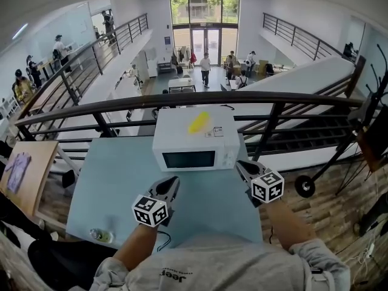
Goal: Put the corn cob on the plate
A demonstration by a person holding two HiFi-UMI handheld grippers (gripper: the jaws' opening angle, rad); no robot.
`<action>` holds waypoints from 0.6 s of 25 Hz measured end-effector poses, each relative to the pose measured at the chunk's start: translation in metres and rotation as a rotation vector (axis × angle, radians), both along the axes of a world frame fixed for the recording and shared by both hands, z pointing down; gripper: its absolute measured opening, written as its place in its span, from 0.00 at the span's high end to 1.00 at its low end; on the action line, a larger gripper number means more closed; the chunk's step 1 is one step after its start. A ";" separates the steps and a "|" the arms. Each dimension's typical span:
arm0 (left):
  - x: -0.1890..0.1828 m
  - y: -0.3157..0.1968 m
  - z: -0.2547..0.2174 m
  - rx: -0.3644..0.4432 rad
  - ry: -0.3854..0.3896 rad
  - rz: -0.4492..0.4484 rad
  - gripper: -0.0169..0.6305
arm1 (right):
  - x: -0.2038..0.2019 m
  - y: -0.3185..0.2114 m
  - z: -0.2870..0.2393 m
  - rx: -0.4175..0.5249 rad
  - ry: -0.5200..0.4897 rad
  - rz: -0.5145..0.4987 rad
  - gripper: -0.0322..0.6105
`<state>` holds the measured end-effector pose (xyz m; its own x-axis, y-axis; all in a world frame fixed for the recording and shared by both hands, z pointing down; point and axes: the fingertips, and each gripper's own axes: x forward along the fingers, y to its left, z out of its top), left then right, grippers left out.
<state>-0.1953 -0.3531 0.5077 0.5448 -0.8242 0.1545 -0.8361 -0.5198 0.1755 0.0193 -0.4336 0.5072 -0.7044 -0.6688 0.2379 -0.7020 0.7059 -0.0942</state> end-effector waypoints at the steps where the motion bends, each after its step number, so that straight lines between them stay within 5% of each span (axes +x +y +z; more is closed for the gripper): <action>1: -0.001 0.003 0.002 -0.003 -0.001 0.000 0.95 | 0.002 0.003 0.002 -0.005 -0.005 0.002 0.92; 15: 0.000 0.029 0.024 -0.040 0.005 0.005 0.95 | 0.018 0.033 0.027 -0.045 -0.016 0.001 0.92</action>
